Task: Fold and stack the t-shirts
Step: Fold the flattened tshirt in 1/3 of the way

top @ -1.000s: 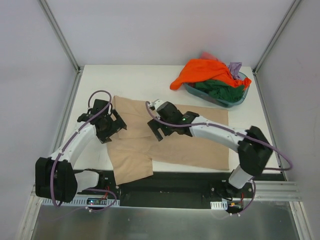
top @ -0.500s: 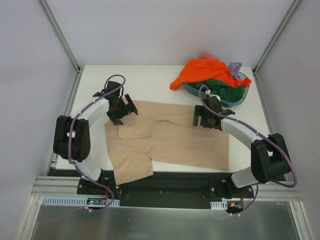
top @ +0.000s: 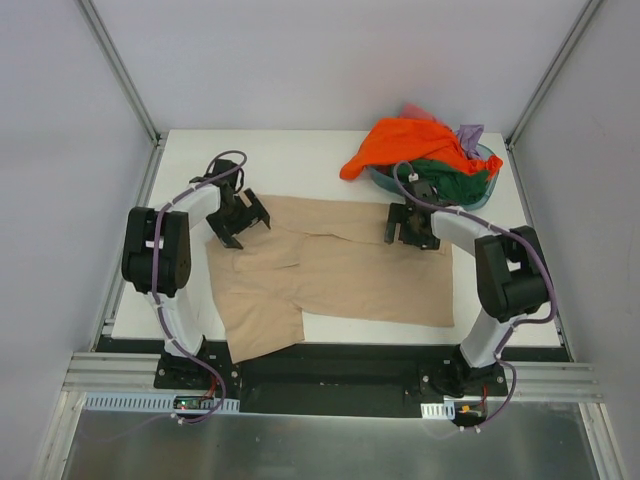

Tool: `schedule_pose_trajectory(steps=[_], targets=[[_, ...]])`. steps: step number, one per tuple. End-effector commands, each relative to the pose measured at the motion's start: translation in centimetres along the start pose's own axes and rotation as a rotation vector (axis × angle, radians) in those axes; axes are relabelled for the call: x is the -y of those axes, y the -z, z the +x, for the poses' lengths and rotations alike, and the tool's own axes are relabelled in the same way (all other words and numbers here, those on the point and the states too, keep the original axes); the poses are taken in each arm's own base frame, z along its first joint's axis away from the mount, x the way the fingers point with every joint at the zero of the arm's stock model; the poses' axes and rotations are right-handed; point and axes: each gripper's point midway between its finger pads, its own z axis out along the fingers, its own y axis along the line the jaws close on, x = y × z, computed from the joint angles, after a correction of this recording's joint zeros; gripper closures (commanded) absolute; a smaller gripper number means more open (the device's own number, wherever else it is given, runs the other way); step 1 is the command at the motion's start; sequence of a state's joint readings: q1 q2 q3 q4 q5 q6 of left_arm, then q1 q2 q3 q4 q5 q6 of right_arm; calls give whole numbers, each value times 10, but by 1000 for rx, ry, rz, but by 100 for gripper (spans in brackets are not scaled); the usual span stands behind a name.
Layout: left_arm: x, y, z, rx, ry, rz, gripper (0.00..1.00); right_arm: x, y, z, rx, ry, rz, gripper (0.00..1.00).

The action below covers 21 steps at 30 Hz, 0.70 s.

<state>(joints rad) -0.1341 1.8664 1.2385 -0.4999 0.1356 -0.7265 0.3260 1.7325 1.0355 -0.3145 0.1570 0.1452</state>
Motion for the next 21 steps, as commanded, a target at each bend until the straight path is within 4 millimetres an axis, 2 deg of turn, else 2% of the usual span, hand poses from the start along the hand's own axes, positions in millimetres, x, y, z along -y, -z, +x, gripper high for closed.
schedule_pose_trajectory(steps=[1,6,9,12,14,15,18,21], targets=[[-18,-22,-22,29,28,-85,1,-9,-12,-12,-26,6,-34,4],[-3,-21,-44,59,20,-53,1,-12,-9,-29,-1,-3,-31,4],[4,-4,-49,96,8,-27,1,-16,3,-39,29,-1,-50,4],[1,20,-46,140,3,-30,1,-21,24,-46,64,-2,-92,4],[-6,34,-32,156,6,-40,1,-22,43,-47,98,-11,-122,4],[-18,37,-20,157,7,-68,1,-21,49,-44,108,-19,-130,4],[-36,53,17,158,-4,-93,1,-13,68,-26,140,-41,-148,4],[-60,63,64,151,-40,-151,1,-7,77,-2,151,-66,-181,4]])
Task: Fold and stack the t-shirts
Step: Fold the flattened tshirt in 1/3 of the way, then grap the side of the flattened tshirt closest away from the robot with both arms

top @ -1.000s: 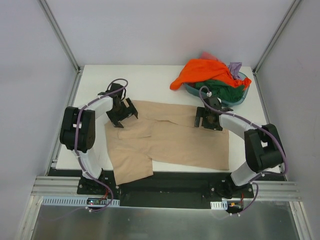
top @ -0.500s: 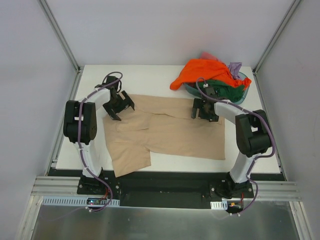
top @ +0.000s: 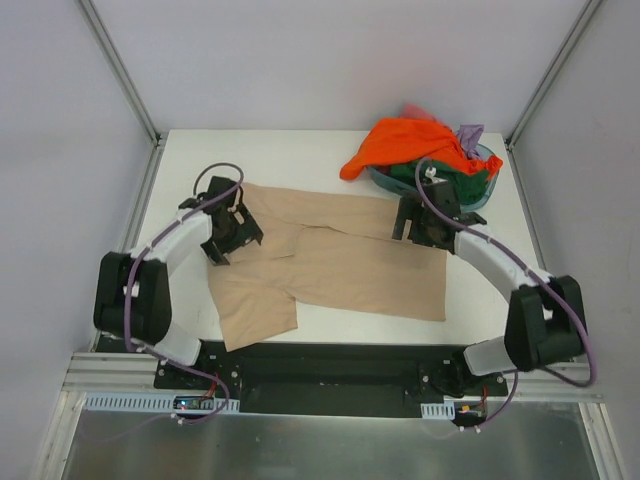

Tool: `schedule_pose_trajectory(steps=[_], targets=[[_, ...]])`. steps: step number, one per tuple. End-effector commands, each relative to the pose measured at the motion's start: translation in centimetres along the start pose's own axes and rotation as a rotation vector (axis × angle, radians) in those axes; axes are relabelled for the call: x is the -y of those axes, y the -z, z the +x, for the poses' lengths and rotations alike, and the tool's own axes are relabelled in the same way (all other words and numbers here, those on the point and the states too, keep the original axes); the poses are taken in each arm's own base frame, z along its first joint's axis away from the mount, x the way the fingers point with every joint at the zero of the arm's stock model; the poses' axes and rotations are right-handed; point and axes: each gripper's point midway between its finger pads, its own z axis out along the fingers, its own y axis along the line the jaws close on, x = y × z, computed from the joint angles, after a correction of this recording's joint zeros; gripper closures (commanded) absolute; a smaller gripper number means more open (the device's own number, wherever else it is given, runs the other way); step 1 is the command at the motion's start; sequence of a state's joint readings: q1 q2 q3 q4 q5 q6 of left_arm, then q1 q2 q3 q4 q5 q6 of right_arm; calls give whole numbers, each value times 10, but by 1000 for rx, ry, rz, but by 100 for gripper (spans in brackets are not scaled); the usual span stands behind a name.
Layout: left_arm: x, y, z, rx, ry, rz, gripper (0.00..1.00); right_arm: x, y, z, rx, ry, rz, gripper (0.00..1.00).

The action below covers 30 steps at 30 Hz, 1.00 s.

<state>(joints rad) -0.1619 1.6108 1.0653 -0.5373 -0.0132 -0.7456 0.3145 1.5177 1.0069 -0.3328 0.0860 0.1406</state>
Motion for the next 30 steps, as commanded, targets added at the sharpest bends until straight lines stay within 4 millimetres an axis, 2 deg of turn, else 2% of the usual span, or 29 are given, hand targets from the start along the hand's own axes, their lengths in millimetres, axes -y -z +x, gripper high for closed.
schedule_pose_trajectory(steps=[1,3,7,11,15,19,22,26,30], targets=[[-35,30,55,26,-38,-91,1,3,23,32,8,-47,-62,4],[-55,37,80,19,-44,-120,1,5,26,42,7,-45,-79,4],[-78,51,131,-35,-71,-114,3,7,30,52,8,-61,-92,4],[-103,65,160,-60,-77,-196,8,1,34,53,13,-59,-132,4],[-116,67,192,-154,-97,-212,20,3,35,55,20,-50,-129,4],[-124,66,207,-184,-110,-237,28,7,34,57,17,-49,-113,4],[-128,60,206,-159,-105,-265,32,7,33,56,14,-43,-113,4],[-115,48,207,-158,-114,-232,36,6,30,57,3,-36,-114,4],[-109,35,212,-182,-117,-235,46,8,30,58,1,-32,-104,4]])
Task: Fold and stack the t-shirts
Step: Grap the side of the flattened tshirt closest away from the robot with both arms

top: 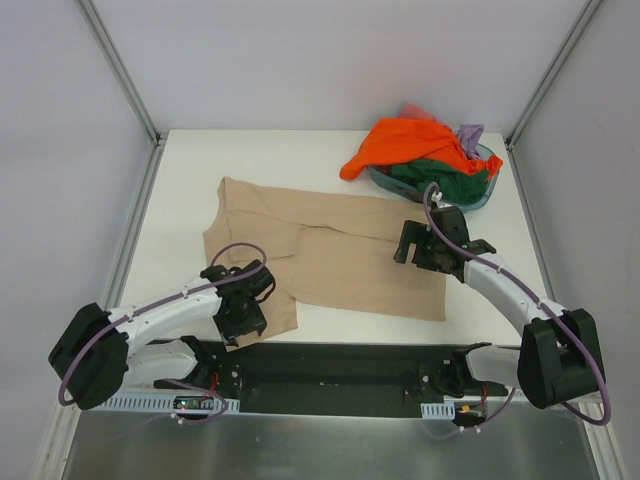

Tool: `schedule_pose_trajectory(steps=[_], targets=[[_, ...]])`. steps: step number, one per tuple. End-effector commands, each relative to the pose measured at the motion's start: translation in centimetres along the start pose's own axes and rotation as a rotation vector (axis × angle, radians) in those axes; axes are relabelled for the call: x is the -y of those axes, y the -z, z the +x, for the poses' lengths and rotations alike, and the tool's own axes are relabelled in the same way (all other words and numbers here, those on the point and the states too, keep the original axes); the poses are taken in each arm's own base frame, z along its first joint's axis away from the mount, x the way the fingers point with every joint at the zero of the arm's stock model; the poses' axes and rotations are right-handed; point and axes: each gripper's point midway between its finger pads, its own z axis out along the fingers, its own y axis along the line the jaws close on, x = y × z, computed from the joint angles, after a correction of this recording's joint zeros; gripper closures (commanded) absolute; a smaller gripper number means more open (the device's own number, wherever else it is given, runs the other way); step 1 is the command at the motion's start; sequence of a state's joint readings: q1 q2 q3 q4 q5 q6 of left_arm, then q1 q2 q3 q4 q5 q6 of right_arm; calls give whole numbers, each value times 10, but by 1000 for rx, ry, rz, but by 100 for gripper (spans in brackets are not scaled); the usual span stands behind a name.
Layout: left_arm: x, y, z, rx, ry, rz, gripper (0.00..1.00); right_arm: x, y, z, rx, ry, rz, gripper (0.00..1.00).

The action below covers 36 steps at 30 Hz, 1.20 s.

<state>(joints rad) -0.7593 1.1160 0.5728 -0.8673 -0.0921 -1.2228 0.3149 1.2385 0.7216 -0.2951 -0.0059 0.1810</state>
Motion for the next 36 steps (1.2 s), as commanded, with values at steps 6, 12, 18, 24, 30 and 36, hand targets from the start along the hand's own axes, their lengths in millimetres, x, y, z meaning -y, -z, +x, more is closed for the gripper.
schedule_pose_trajectory(steps=[6,12,18,24,30,36], targets=[[1,-22,3,-23,22,-71,57,-2,0,-3,9,16,-7,4],[1,-27,-4,11,36,-93,70,5,0,-3,16,15,29,4],[11,-23,-11,33,7,-90,100,12,3,-2,27,13,57,4],[11,-20,-17,48,-20,-89,100,16,8,4,17,2,70,4],[5,-15,-31,69,8,-75,100,40,28,28,9,-54,162,4],[19,-3,-29,47,-36,20,100,68,52,69,25,-204,236,4]])
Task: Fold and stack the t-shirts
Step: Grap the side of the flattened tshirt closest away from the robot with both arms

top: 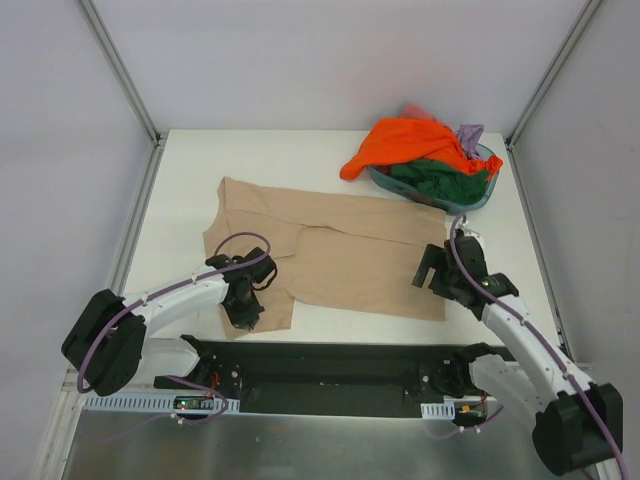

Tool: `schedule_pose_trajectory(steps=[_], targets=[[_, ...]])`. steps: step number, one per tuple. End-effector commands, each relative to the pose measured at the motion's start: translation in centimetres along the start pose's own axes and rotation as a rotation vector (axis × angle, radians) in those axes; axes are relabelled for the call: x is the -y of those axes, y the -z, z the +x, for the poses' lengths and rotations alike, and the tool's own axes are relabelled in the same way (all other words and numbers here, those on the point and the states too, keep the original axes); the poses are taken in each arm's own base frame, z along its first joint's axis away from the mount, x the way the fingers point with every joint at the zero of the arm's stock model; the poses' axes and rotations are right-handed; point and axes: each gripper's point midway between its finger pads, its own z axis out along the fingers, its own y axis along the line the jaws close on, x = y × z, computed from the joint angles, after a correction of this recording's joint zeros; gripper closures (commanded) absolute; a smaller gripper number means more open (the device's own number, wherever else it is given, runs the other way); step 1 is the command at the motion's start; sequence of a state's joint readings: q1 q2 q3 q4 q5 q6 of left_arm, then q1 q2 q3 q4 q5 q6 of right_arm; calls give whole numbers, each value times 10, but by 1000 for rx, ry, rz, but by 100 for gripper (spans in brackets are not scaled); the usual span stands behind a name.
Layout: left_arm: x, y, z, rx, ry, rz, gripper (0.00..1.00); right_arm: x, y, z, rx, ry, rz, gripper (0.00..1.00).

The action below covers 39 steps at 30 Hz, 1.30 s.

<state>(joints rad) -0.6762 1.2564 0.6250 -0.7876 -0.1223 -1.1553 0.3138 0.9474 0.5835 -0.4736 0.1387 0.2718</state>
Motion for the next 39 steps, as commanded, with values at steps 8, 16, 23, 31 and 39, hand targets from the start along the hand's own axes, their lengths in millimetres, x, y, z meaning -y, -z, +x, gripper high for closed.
schedule_pose_trajectory(steps=[8,16,23,31,39], targets=[[9,13,0,2,-107,109,100,48,7,76,-83,-245,128,9],[9,14,-3,22,-105,111,100,45,-9,82,-87,-283,113,29],[11,14,2,-12,-97,116,100,44,-5,84,-114,-268,117,46],[15,16,-1,-5,-95,119,100,49,3,85,-108,-276,131,45],[16,18,-5,1,-100,124,100,35,-6,69,-53,-278,62,67]])
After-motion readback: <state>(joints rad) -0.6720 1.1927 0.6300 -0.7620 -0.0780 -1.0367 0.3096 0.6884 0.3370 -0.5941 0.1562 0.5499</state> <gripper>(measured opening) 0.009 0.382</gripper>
